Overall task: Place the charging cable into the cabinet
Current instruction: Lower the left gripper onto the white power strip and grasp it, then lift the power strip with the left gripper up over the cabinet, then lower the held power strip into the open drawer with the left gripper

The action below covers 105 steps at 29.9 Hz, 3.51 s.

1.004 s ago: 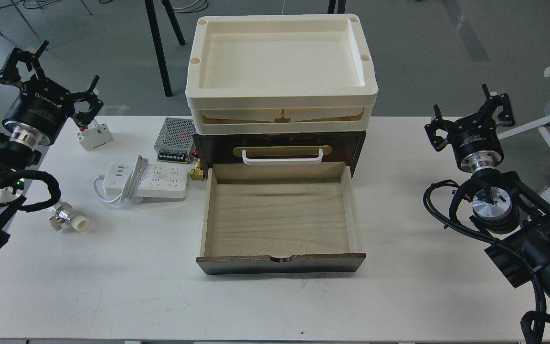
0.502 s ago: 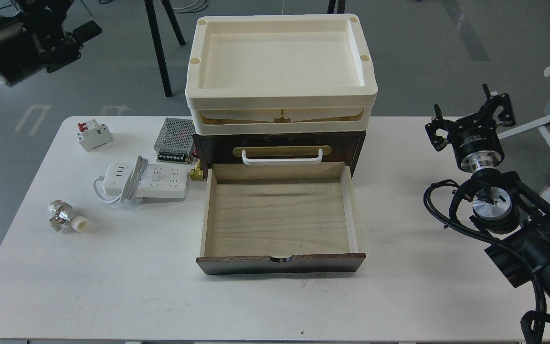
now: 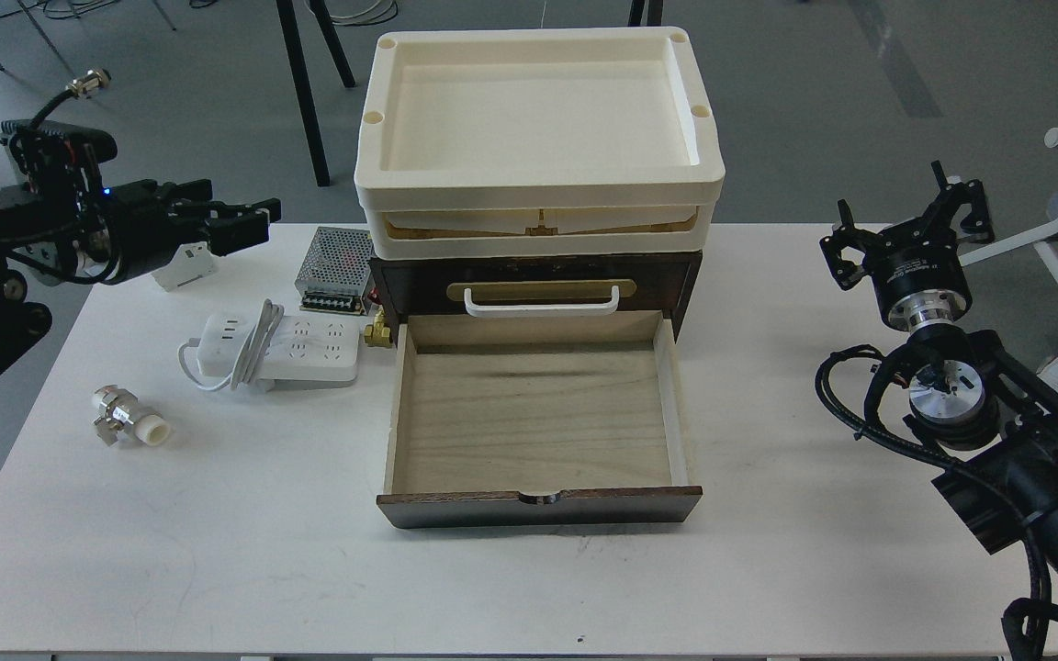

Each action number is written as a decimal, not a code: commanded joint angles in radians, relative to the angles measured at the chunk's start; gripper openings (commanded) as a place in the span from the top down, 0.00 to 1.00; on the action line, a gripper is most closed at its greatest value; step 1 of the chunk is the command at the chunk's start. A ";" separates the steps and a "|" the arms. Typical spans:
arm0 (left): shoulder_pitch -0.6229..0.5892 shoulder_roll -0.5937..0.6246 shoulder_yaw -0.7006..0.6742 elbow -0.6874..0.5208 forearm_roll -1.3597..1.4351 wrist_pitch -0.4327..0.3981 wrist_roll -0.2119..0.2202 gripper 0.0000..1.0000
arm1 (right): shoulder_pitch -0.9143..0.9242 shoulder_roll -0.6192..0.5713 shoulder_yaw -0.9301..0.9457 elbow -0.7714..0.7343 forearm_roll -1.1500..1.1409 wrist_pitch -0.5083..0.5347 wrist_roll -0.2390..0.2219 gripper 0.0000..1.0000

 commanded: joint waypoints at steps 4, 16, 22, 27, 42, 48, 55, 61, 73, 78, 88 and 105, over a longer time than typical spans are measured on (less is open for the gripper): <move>0.002 -0.088 0.179 0.117 0.003 0.089 0.005 0.11 | 0.000 0.001 -0.005 0.000 0.000 0.000 0.001 0.00; 0.010 -0.184 0.282 0.274 -0.003 0.120 -0.006 0.23 | 0.000 0.001 -0.008 0.000 0.000 -0.001 0.001 0.00; 0.036 -0.187 0.280 0.277 -0.006 0.120 -0.006 0.46 | 0.000 0.003 -0.008 -0.002 0.000 -0.001 0.001 0.00; 0.036 -0.187 0.274 0.279 -0.019 0.118 -0.006 0.66 | 0.000 0.003 -0.008 0.000 0.000 -0.003 0.001 0.00; 0.011 -0.172 0.274 0.306 -0.083 0.111 -0.096 0.95 | 0.002 0.003 -0.005 0.000 0.000 -0.005 0.001 0.00; -0.039 -0.094 0.266 0.294 -0.106 0.109 -0.161 0.95 | 0.000 0.003 -0.006 -0.002 0.000 -0.005 0.001 0.00; -0.187 0.023 0.272 0.305 -0.197 0.049 -0.215 0.95 | 0.002 0.003 -0.008 -0.002 0.000 -0.005 0.001 0.00; -0.303 0.105 0.265 0.300 -0.226 0.032 -0.215 0.95 | 0.002 0.003 -0.009 -0.002 0.000 -0.005 0.001 0.00; -0.650 0.193 0.266 0.087 -0.223 -0.187 -0.215 0.95 | 0.002 0.003 -0.011 -0.002 0.000 -0.005 0.001 0.00; -0.743 0.239 0.259 -0.255 -0.224 -0.299 -0.215 0.96 | 0.002 0.003 -0.011 -0.002 0.000 -0.005 0.001 0.00; -0.733 0.038 0.179 -0.702 -0.226 -0.324 -0.099 0.95 | 0.002 0.003 -0.012 0.000 0.000 -0.005 0.001 0.00; -0.162 -0.190 0.139 -0.709 -0.028 -0.324 0.073 0.95 | 0.002 0.003 -0.012 -0.003 0.000 -0.005 0.001 0.00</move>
